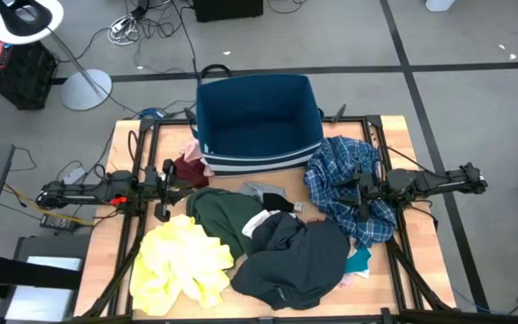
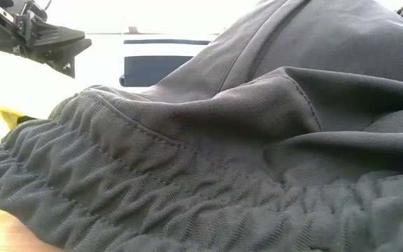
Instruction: Sort clothes
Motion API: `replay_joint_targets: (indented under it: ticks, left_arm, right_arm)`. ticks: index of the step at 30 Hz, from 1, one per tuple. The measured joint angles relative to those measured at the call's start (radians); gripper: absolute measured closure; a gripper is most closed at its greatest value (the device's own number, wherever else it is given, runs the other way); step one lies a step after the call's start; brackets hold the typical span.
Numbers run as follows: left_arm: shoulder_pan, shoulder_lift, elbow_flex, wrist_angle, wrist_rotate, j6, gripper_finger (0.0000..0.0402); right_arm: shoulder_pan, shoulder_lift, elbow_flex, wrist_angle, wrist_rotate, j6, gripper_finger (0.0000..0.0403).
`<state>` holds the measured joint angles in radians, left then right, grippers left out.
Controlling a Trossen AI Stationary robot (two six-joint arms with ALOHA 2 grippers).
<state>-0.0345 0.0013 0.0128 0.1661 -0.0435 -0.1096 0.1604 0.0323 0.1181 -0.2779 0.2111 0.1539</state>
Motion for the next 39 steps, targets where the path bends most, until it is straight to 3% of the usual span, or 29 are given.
replay_joint_targets:
  ticks: [39]
  left_arm:
    - [0.0,0.0,0.0,0.008,0.0,-0.03,0.03]
  right_arm:
    - [0.0,0.0,0.0,0.0,0.0,0.0,0.0195]
